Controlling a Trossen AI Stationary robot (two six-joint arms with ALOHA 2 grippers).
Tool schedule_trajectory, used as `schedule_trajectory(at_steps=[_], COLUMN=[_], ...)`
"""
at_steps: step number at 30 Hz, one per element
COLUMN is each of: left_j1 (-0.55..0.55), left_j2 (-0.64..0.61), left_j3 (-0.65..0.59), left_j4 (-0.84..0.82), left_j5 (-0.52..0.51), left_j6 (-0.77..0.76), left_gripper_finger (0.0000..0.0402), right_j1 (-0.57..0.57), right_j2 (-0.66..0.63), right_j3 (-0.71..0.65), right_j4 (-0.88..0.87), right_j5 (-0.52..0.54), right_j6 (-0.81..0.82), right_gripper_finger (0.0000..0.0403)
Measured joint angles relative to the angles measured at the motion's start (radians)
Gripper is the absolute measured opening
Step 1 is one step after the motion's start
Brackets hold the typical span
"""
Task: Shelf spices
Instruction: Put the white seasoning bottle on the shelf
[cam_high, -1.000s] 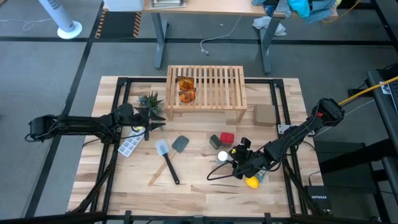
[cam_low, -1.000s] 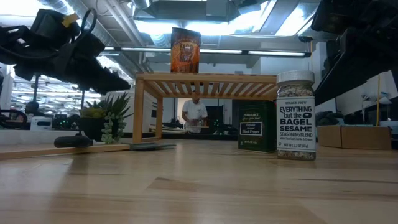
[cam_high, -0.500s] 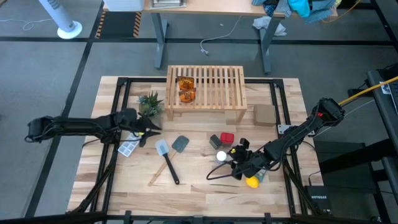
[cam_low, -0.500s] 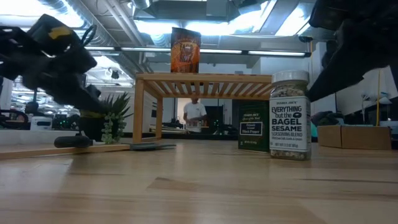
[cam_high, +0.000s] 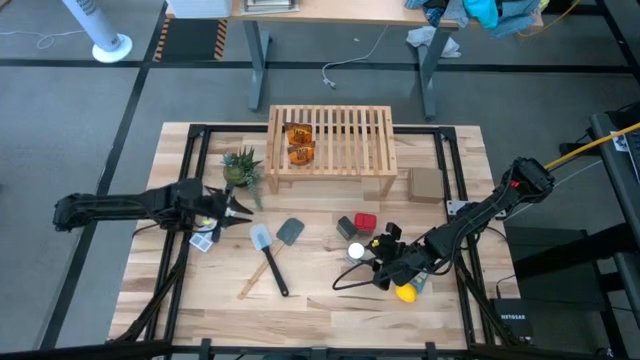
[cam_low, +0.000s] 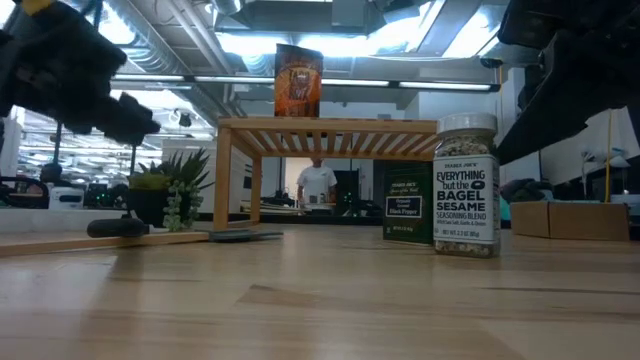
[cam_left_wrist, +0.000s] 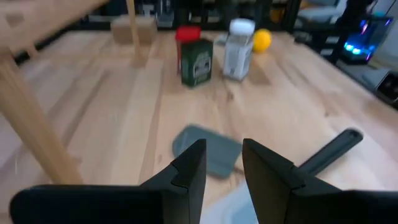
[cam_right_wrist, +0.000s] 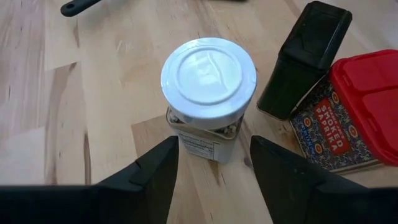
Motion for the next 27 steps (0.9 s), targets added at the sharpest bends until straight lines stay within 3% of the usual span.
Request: schedule_trajectory(at_steps=[15,27], left_j1=[-0.003,-0.003], left_j2=[-0.276,-0.277], left_j3=[0.0,-0.001], left_j4=[-0.002,0.005], left_j5=[-0.001,-0.001], left_j6=[0.0,0.0], left_gripper_finger=[0.0098,0.0098], right_j1=[0.0,0.0], right_j2=[0.0,0.0], right_j3=[0.0,0.0], right_j4=[0.0,0.002], right_j5=[0.0,0.0], right_j6=[0.0,0.0], right_gripper_finger=[0.0207,0.0207])
